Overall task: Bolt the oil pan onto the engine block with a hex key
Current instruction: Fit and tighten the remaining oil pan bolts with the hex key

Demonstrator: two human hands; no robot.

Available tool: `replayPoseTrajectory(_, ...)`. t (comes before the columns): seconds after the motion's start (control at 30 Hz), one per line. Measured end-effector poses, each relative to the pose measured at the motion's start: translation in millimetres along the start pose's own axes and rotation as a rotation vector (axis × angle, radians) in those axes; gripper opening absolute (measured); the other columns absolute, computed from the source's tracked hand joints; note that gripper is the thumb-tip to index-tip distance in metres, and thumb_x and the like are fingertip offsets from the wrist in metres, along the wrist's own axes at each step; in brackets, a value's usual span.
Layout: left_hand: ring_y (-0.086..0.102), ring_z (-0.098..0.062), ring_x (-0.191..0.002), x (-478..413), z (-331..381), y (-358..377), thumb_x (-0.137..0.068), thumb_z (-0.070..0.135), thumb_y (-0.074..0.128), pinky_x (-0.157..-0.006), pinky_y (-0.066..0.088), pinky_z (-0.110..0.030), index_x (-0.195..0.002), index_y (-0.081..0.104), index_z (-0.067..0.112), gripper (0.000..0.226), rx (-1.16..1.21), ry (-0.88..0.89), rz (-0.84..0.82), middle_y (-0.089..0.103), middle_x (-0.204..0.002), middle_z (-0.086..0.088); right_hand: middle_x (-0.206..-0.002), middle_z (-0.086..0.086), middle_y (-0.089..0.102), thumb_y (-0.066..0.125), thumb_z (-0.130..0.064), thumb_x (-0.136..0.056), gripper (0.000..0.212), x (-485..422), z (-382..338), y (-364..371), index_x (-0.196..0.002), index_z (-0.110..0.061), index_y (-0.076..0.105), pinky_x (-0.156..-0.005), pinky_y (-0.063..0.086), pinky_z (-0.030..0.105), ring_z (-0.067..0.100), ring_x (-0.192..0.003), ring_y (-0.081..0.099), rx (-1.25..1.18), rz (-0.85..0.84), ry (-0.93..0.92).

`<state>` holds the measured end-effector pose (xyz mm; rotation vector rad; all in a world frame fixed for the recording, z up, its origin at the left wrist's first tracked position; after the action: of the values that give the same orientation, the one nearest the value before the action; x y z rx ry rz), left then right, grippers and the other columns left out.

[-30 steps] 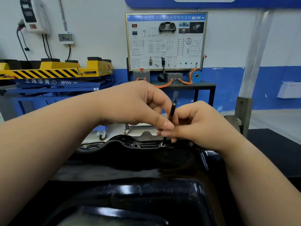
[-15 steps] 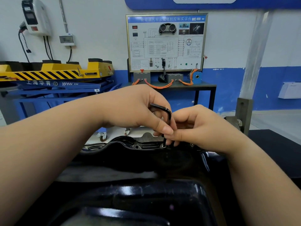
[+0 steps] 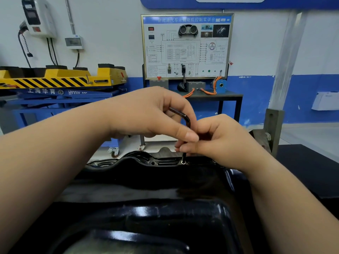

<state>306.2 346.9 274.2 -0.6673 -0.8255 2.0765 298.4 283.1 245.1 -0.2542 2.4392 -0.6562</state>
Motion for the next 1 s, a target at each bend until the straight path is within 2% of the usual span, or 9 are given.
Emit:
replayPoseTrajectory(0.23, 0.023, -0.006, -0.035, 5, -7, -6, -0.069, 0.022, 0.066, -0.036, 0.021, -0.011, -0.087, 0.07, 0.003, 0.026, 0.241, 0.0, -0.045, 0.034, -0.042, 0.005, -0.08, 0.002, 0.074, 0.073, -0.002, -0.076, 0.011, 0, 2, -1, -0.075, -0.013, 0.073, -0.079, 0.057, 0.037, 0.023, -0.083, 0.07, -0.027, 0.014, 0.021)
replayPoseTrajectory(0.37, 0.021, -0.005, -0.038, 3, -24, 10, -0.076, 0.025, 0.061, -0.036, 0.017, -0.012, -0.101, 0.045, -0.025, 0.059, 0.325, -0.095, -0.201, 0.035, -0.047, 0.006, -0.079, 0.007, 0.072, 0.074, -0.005, -0.076, 0.011, 0, 2, -3, -0.082, -0.015, 0.075, -0.081, 0.054, 0.04, 0.024, -0.081, 0.068, 0.01, 0.019, 0.02)
replayPoseTrajectory(0.43, 0.021, -0.003, -0.038, 3, -27, 16, -0.077, 0.03, 0.067, -0.036, 0.016, -0.011, -0.087, 0.048, -0.019, 0.053, 0.424, -0.107, -0.246, 0.038, -0.049, 0.006, -0.077, 0.007, 0.071, 0.075, -0.006, -0.076, 0.012, 0, 0, -3, -0.082, -0.016, 0.076, -0.08, 0.054, 0.04, 0.024, -0.079, 0.067, 0.015, 0.017, 0.009)
replayPoseTrajectory(0.5, 0.018, -0.002, -0.039, 4, -26, 22, -0.077, 0.039, 0.059, -0.035, 0.015, -0.011, -0.068, 0.063, 0.006, 0.035, 0.481, -0.095, -0.281, 0.041, -0.048, 0.01, -0.076, 0.007, 0.071, 0.075, -0.006, -0.075, 0.012, 0, 1, -3, -0.083, -0.016, 0.076, -0.08, 0.054, 0.039, 0.023, -0.078, 0.067, 0.008, 0.012, 0.009)
replayPoseTrajectory(0.57, 0.015, -0.004, -0.041, 4, -23, 27, -0.076, 0.044, 0.053, -0.035, 0.014, -0.011, -0.067, 0.071, 0.023, 0.028, 0.54, -0.089, -0.304, 0.042, -0.048, 0.011, -0.072, 0.001, 0.071, 0.075, -0.006, -0.076, 0.013, 1, 1, -3, -0.084, -0.016, 0.076, -0.078, 0.055, 0.031, 0.012, -0.071, 0.066, 0.0, 0.002, 0.013)
replayPoseTrajectory(0.7, 0.013, -0.005, -0.041, 0, -26, 32, -0.084, 0.046, 0.052, -0.035, 0.016, -0.01, -0.099, 0.064, 0.001, 0.049, 0.657, -0.129, -0.302, 0.04, -0.048, 0.008, -0.064, -0.012, 0.067, 0.075, -0.004, -0.075, 0.014, 1, 2, -3, -0.081, -0.016, 0.075, -0.068, 0.049, 0.011, -0.005, -0.064, 0.06, -0.018, -0.029, 0.021)
replayPoseTrajectory(0.8, 0.012, -0.005, -0.039, -5, -25, 38, -0.086, 0.05, 0.037, -0.034, 0.013, -0.012, -0.075, 0.069, 0.011, 0.052, 0.586, -0.127, -0.295, 0.037, -0.045, 0.011, -0.067, -0.004, 0.069, 0.076, -0.003, -0.073, 0.01, 1, 3, -3, -0.079, -0.011, 0.075, -0.071, 0.051, 0.015, 0.002, -0.068, 0.061, -0.041, -0.039, 0.018)
replayPoseTrajectory(0.9, 0.013, -0.005, -0.038, -7, -26, 38, -0.078, 0.052, 0.046, -0.035, 0.015, -0.011, -0.083, 0.063, 0.003, 0.052, 0.595, -0.145, -0.272, 0.033, -0.046, 0.006, -0.067, -0.006, 0.07, 0.076, -0.001, -0.072, 0.007, 2, 2, 0, -0.077, -0.005, 0.074, -0.073, 0.052, 0.017, 0.004, -0.07, 0.063, -0.063, -0.062, 0.016)
replayPoseTrajectory(1.0, 0.015, -0.004, -0.037, -8, -27, 38, -0.074, 0.054, 0.048, -0.035, 0.014, -0.012, -0.083, 0.06, 0.001, 0.055, 0.542, -0.15, -0.28, 0.031, -0.046, 0.006, -0.07, -0.002, 0.071, 0.077, -0.001, -0.071, 0.029, 3, -1, 2, -0.061, -0.028, 0.071, -0.074, 0.052, 0.018, 0.005, -0.071, 0.064, -0.073, -0.082, 0.006)
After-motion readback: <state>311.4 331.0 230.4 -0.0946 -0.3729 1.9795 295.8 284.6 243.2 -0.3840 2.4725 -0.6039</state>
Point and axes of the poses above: each hand's wrist, its own x-axis away from the middle knuckle, its own y-axis out of the palm, z = x × y, the point moved 10 cm from there along -x, towards the middle knuckle
